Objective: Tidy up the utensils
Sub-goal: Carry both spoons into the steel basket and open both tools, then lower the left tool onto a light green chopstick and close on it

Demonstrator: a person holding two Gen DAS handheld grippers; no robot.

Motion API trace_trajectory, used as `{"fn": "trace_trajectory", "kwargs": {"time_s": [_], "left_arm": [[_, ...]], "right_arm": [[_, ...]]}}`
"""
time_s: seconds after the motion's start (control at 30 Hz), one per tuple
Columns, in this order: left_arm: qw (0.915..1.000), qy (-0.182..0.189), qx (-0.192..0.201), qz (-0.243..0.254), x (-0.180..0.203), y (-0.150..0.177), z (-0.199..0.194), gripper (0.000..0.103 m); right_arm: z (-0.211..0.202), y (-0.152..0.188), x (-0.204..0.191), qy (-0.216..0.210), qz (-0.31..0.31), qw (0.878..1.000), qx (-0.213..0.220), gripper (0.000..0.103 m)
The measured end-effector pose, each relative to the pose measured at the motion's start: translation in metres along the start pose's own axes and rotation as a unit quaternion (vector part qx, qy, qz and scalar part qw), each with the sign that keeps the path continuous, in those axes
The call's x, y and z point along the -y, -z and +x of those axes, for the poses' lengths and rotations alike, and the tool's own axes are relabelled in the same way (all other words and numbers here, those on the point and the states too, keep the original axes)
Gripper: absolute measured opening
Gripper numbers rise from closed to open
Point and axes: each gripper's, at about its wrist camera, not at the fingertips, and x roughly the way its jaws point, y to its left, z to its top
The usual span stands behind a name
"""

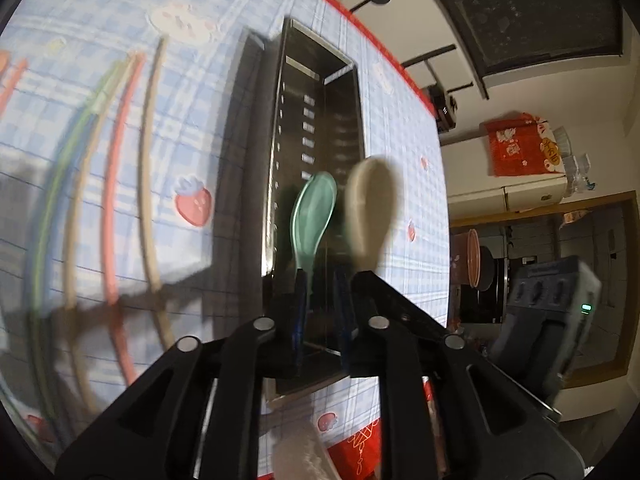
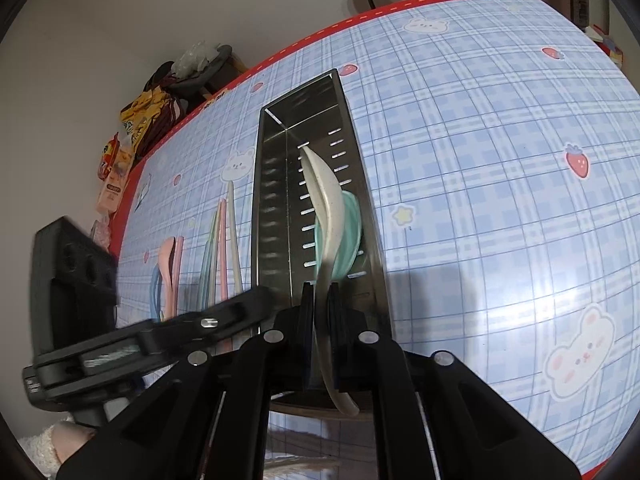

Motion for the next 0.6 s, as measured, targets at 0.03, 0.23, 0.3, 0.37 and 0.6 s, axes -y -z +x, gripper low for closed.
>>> {"fn": "trace_trajectory", "kwargs": {"time_s": [0.03, 0.23, 0.3, 0.37, 0.6], "left_arm": [[0.9999, -0.001, 0.011, 0.003, 0.0, -0.001, -0.009, 0.022], [0.9962, -0.026, 0.076, 0.032, -0.003, 0.002, -0.063, 0.047], [0.9935, -0.042, 0.098, 0.041, -0.006, 0.003, -0.08, 0.057], [0.9904, -0.06, 0.115, 0.048, -0.01, 0.006, -0.097, 0.07], [0.9753, -0.127, 0.171, 0.057, -0.035, 0.021, -0.152, 0.094]], "right_arm": [[-0.001, -0.001, 0.0, -0.003, 0.002, 1.0, 0.0, 0.013], [-0.02, -0.004, -0.006, 0.006, 0.001, 1.0, 0.027, 0.043], [-0.027, -0.003, -0.006, 0.007, 0.003, 0.999, 0.036, 0.054], [-0.035, 0.0, -0.009, 0.011, 0.002, 0.999, 0.046, 0.067], [-0.05, 0.019, -0.026, 0.046, -0.014, 0.997, 0.06, 0.094]]}}
